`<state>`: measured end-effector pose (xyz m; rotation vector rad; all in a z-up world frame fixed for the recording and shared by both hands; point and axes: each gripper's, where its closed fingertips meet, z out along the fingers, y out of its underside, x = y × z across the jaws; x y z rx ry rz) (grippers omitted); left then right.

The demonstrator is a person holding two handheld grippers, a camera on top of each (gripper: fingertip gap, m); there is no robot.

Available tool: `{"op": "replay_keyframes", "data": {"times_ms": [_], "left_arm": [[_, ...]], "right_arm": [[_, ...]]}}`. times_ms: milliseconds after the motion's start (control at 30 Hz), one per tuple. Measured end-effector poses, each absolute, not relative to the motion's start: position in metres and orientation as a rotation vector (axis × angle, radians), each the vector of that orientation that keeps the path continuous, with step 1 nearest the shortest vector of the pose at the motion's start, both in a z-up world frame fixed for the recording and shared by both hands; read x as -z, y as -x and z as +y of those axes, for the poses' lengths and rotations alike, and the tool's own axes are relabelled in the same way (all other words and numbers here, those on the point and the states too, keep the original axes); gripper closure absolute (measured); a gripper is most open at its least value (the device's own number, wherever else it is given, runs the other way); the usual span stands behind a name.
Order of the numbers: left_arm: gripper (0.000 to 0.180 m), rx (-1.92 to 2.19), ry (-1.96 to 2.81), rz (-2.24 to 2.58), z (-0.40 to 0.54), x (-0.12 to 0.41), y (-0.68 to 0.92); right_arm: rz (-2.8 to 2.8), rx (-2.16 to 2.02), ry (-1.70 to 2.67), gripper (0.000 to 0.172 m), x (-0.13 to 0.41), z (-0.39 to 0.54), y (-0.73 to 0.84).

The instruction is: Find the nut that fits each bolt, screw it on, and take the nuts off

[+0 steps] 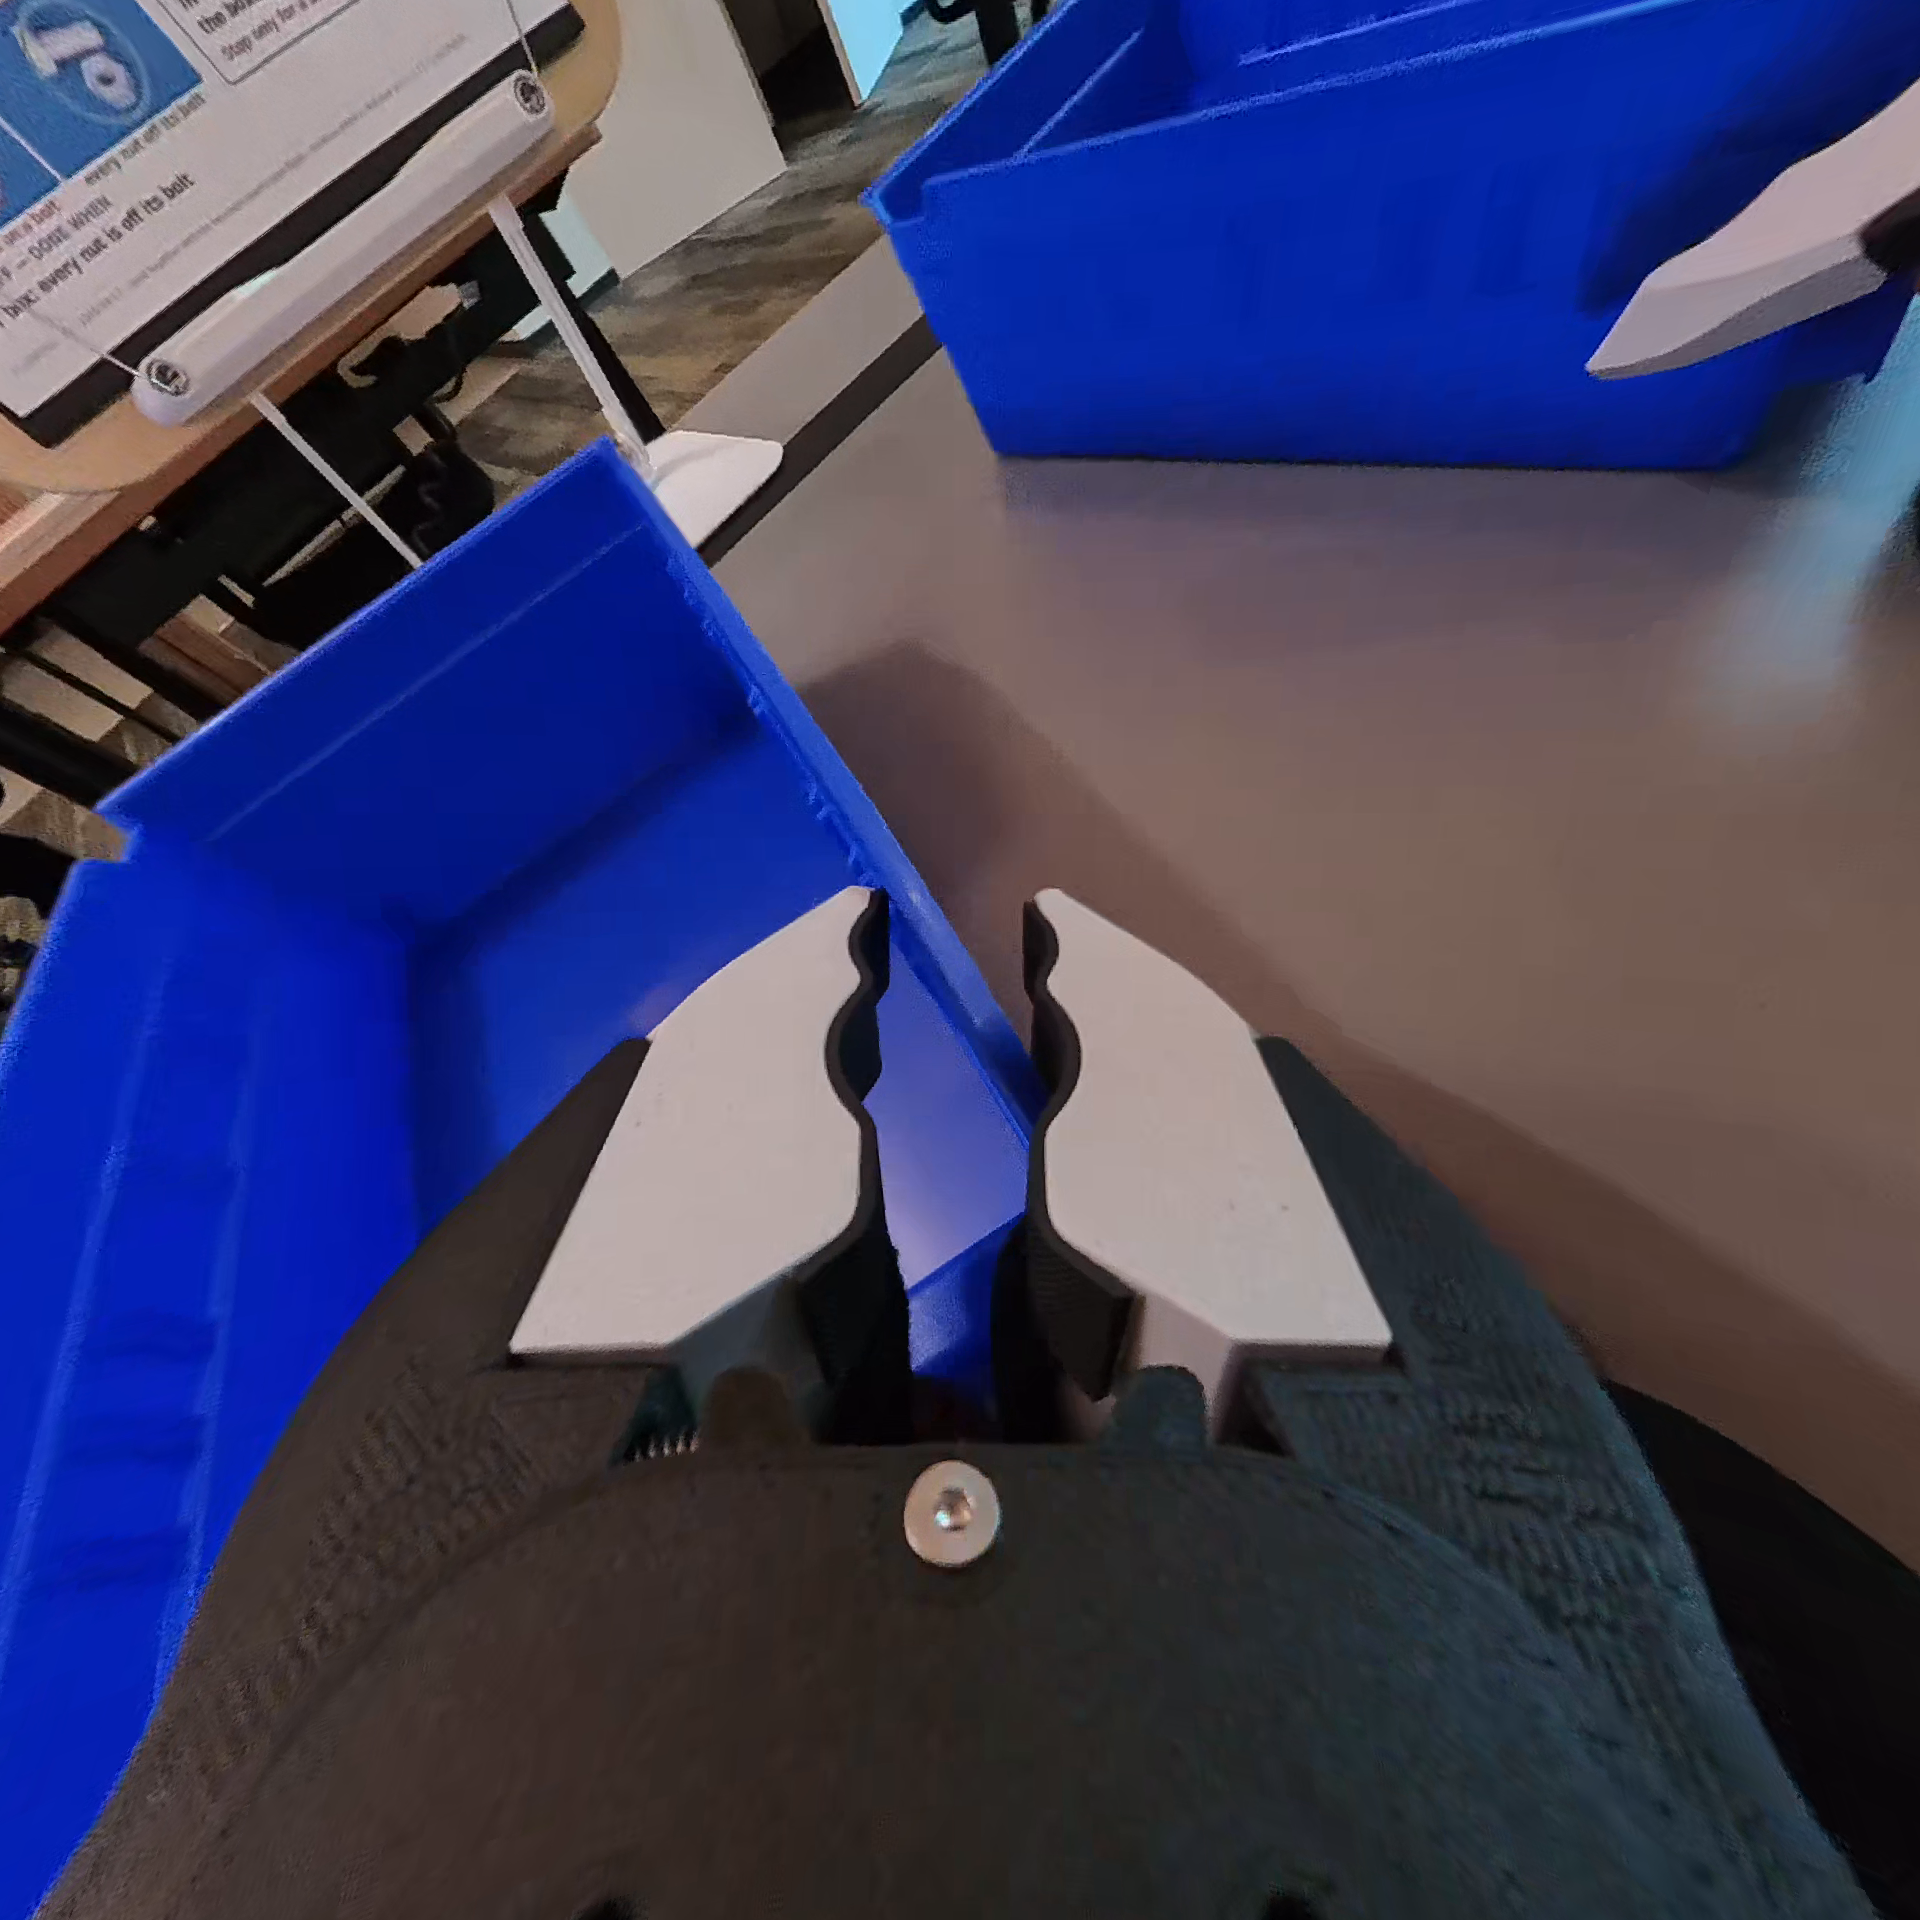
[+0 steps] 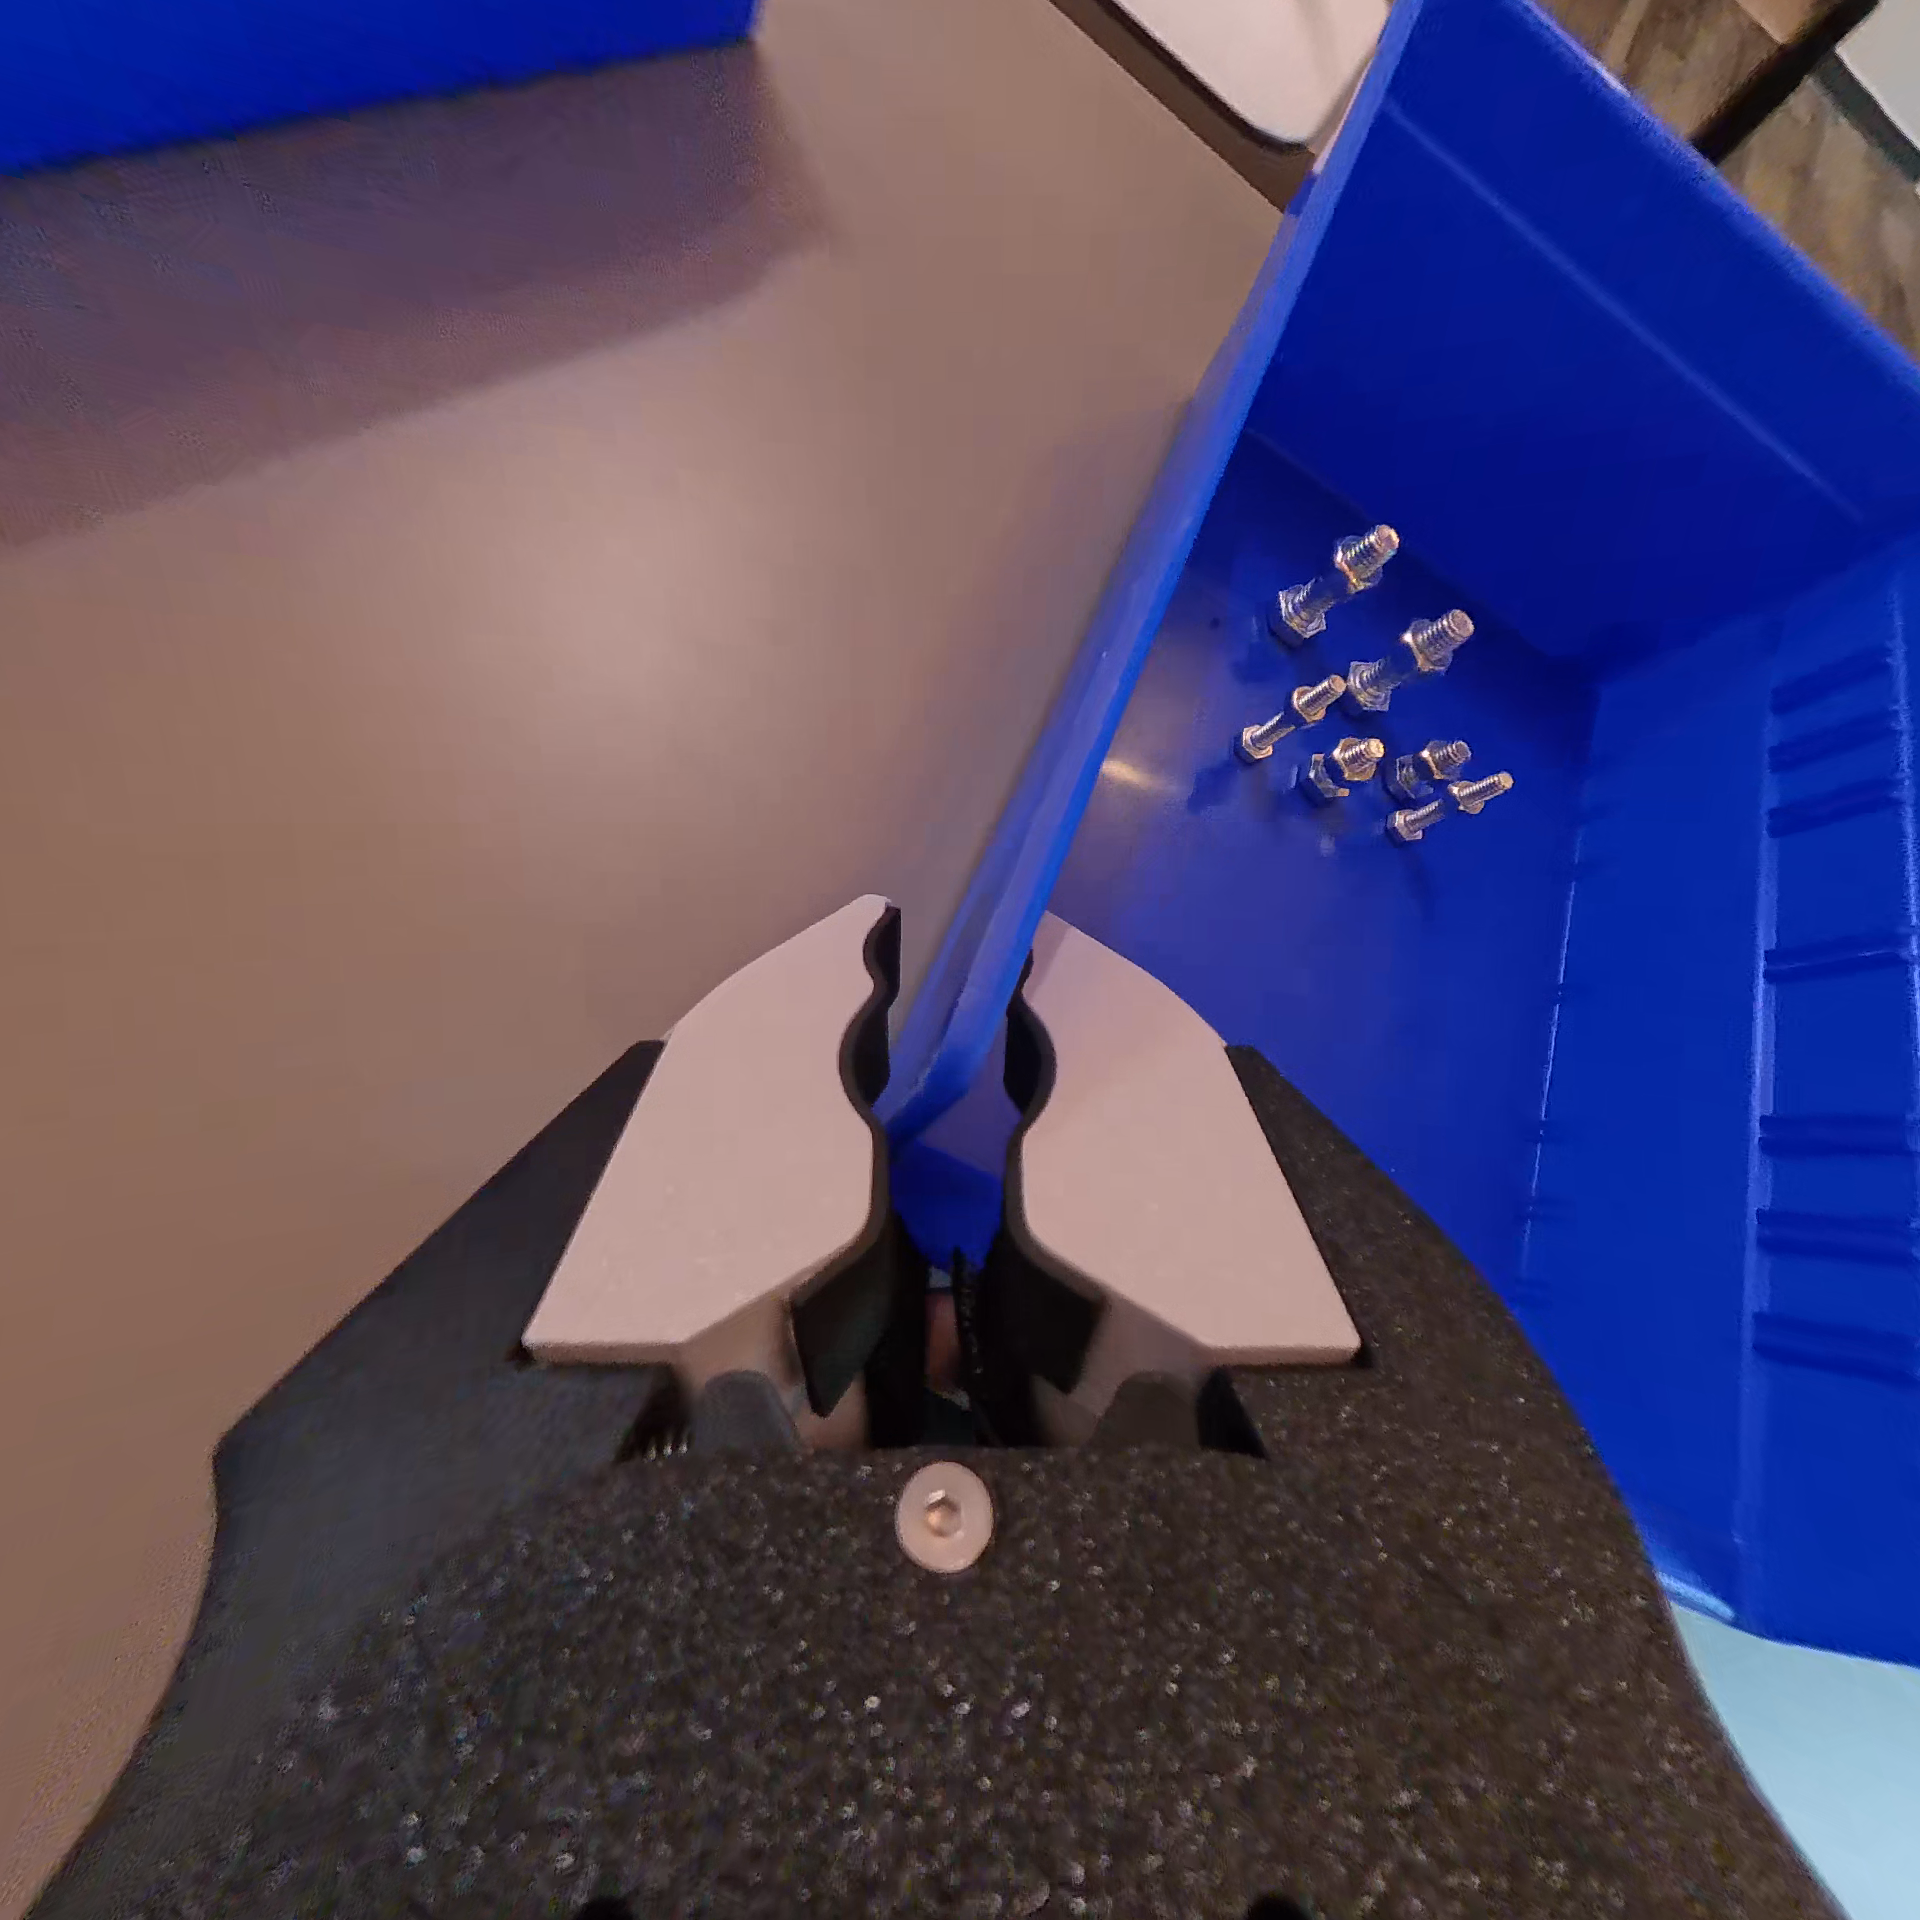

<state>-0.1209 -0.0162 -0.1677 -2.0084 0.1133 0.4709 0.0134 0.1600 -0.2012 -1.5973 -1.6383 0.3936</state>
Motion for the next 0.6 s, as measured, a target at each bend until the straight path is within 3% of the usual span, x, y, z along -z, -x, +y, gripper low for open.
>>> {"op": "replay_keyframes", "data": {"times_ms": [367, 500, 600], "left_arm": [[0.162, -0.483, 2.004, 0.051, -0.011, 0.168, 0.136], [0.133, -0.521, 1.898, -0.064, -0.011, 0.144, 0.123], [0.123, -0.403, 1.671, -0.105, 0.002, 0.109, 0.081]], "right_arm": [[-1.741, -0.566, 1.501, 0.147, 0.2, 0.1, 0.033], [-1.686, -0.771, 1.447, 0.113, 0.174, 0.083, 0.034], [-1.526, -0.978, 1.413, 0.095, 0.14, 0.093, 0.018]]}}
